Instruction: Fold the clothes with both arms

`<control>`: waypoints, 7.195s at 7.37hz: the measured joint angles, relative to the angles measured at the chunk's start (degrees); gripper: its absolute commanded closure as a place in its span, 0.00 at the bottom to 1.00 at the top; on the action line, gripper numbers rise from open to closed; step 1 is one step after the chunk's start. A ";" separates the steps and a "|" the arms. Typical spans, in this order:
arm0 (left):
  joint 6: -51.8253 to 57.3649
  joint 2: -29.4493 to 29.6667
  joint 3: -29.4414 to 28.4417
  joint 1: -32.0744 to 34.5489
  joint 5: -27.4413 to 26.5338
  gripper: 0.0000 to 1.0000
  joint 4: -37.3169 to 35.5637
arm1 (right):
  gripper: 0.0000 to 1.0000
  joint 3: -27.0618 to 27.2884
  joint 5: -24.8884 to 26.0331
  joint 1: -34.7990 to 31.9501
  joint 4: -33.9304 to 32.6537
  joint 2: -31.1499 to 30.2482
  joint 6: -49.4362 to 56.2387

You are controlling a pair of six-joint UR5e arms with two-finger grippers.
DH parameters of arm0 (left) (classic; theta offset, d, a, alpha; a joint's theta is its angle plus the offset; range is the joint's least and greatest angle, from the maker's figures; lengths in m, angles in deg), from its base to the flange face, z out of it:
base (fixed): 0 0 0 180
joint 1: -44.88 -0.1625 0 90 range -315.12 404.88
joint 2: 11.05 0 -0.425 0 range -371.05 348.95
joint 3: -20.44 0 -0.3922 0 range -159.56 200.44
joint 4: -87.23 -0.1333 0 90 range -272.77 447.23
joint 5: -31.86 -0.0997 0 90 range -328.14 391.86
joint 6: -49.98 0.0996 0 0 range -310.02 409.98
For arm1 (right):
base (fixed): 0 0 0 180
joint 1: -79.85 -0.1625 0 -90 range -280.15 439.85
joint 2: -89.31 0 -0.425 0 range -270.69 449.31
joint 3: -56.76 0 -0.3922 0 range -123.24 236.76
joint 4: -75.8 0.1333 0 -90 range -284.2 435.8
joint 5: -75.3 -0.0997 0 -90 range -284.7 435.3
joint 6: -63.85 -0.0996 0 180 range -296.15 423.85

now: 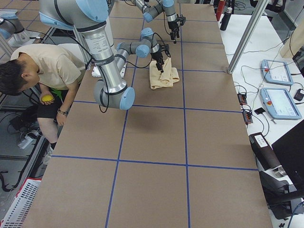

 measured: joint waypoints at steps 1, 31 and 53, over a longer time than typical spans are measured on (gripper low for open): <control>0.14 -0.11 0.08 0.08 0.04 0.00 0.02 | 0.45 -0.88 1.34 1.87 -0.65 -0.01 -0.52; 46.25 -38.29 8.32 49.90 17.87 0.00 -0.70 | 0.00 -5.65 -48.40 -73.68 0.55 -42.71 85.67; 50.65 -43.91 1.61 51.65 29.89 0.00 -3.01 | 0.00 -0.66 -49.87 -68.13 1.30 -44.13 77.52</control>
